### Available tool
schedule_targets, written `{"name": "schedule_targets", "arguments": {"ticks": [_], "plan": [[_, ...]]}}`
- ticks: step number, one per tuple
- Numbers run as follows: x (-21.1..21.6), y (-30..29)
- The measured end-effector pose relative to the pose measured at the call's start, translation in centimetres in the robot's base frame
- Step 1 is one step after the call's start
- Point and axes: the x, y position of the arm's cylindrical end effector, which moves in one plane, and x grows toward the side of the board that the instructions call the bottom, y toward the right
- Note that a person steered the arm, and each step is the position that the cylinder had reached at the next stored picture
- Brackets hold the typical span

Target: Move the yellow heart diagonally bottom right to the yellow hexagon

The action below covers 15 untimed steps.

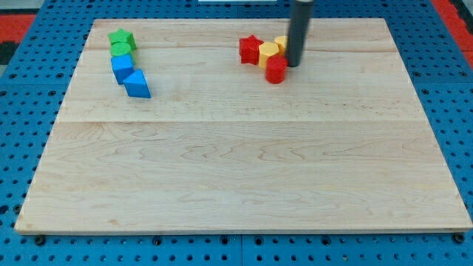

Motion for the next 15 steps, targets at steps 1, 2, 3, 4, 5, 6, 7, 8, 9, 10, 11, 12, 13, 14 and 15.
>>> {"name": "schedule_targets", "arguments": {"ticks": [1,2,3,4,5,6,7,8,9,10,11,12,13,14,15], "plan": [[0.5,-3.7],[1.9,0.5],[1.4,4.9],[-0.2,11.7],[-5.1,10.7],[-5.2,5.6],[-3.5,0.2],[-1.8,-2.5],[-0.8,-6.0],[-0.9,-6.1],[-2.2,-5.2],[-6.5,-2.4],[-11.5,-0.6],[-11.6,-1.7],[-11.4,-4.8]]}}
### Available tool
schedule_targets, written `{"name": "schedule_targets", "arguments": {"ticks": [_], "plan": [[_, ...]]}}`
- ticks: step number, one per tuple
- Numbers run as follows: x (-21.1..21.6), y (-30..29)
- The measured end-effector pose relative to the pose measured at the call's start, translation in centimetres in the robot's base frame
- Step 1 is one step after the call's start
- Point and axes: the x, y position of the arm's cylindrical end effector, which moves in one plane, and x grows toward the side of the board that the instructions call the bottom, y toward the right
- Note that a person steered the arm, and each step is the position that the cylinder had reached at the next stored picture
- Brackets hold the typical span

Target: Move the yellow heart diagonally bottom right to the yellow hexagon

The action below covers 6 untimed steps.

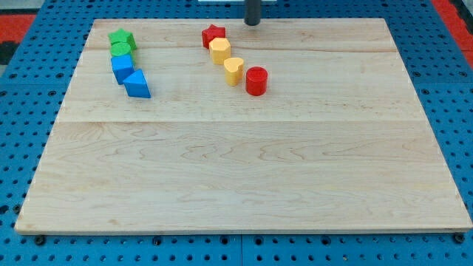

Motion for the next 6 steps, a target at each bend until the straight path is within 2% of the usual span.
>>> {"name": "schedule_targets", "arguments": {"ticks": [1,2,4,5,6], "plan": [[0.0,-5.0],[0.0,-7.8],[0.0,-9.1],[1.2,-14.0],[6.1,-13.8]]}}
